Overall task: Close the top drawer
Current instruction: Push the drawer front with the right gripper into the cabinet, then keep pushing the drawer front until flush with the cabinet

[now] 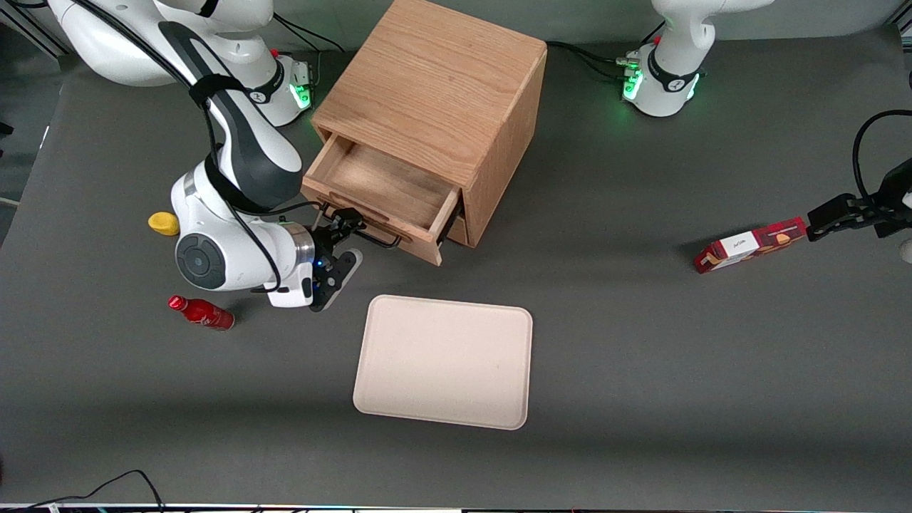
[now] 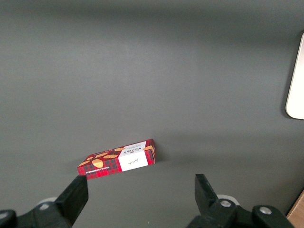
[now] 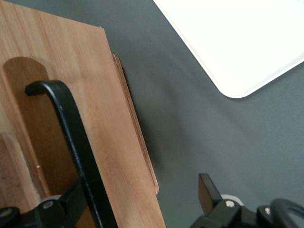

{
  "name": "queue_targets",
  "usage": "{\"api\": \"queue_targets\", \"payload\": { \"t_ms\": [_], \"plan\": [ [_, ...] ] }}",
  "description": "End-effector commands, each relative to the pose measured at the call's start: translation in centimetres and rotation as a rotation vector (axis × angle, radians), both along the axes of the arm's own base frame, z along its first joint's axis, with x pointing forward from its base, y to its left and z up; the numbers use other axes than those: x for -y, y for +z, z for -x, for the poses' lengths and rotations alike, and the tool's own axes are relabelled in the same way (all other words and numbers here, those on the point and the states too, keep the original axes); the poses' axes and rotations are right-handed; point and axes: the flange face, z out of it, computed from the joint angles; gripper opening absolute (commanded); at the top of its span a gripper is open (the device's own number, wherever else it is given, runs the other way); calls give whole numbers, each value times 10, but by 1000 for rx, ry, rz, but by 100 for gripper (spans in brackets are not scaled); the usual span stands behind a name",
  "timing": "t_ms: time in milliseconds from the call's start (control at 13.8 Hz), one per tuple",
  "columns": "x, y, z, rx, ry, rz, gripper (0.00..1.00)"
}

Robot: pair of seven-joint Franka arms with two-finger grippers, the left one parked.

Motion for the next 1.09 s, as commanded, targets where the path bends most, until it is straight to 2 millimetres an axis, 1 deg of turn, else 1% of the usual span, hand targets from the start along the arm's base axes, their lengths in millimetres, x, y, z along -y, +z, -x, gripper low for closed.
{"api": "queue_targets", "payload": {
  "t_ms": [0, 289, 434, 651, 796, 1013],
  "plan": [
    [-13, 5, 20, 14, -26, 12, 100],
    [-25, 9, 36, 15, -32, 26, 100],
    [-23, 11, 43, 15, -34, 39, 100],
    [-27, 13, 58, 12, -22, 55, 100],
    [-28, 13, 63, 10, -19, 61, 100],
    [-37, 15, 69, 3, -35, 69, 100]
  ]
}}
